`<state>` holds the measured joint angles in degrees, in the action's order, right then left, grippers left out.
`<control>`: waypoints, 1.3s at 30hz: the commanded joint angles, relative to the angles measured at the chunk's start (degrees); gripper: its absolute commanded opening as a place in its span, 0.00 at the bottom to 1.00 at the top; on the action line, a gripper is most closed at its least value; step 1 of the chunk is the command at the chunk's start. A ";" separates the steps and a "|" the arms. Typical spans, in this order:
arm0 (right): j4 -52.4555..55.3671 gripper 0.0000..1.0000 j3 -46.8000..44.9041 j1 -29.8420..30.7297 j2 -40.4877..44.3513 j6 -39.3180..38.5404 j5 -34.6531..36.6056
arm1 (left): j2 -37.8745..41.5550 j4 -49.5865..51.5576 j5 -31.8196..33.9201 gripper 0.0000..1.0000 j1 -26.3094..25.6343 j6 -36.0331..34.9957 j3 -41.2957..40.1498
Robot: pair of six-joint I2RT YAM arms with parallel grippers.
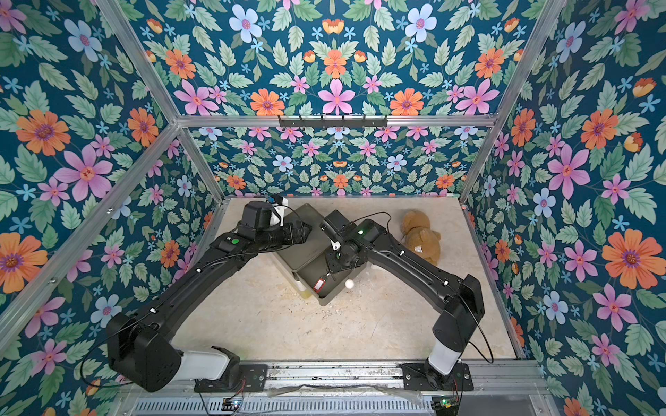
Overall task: Take the keys out of the drawer
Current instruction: Pick up the key from the drawer.
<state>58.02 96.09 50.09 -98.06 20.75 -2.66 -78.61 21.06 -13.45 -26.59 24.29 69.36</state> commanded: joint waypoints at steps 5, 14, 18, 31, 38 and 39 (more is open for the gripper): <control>-3.51 0.46 0.20 0.04 -0.75 0.98 -0.02 | 0.97 4.87 0.91 1.00 0.05 0.14 -0.66; -6.01 0.40 -1.29 0.04 -0.13 -3.11 1.74 | 2.18 5.66 1.28 0.99 0.05 -0.04 -1.52; -7.66 0.40 -3.07 0.02 0.34 -4.61 1.13 | 2.76 6.06 1.76 0.99 0.11 -0.12 -1.71; -9.92 0.38 -4.29 0.36 -0.43 -6.19 -0.07 | 3.48 6.71 2.12 0.99 0.13 -0.01 -2.97; -10.58 0.36 -5.12 0.61 -1.01 -6.57 0.53 | 3.95 7.13 2.29 0.99 0.13 -0.04 -3.51; -10.71 0.36 -5.20 0.56 -1.11 -6.67 0.59 | 3.99 7.15 2.40 0.99 0.13 -0.04 -3.52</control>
<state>47.99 91.02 50.52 -98.83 14.94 -2.79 -74.63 22.76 -11.77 -26.57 23.88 66.32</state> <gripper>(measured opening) 0.358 0.994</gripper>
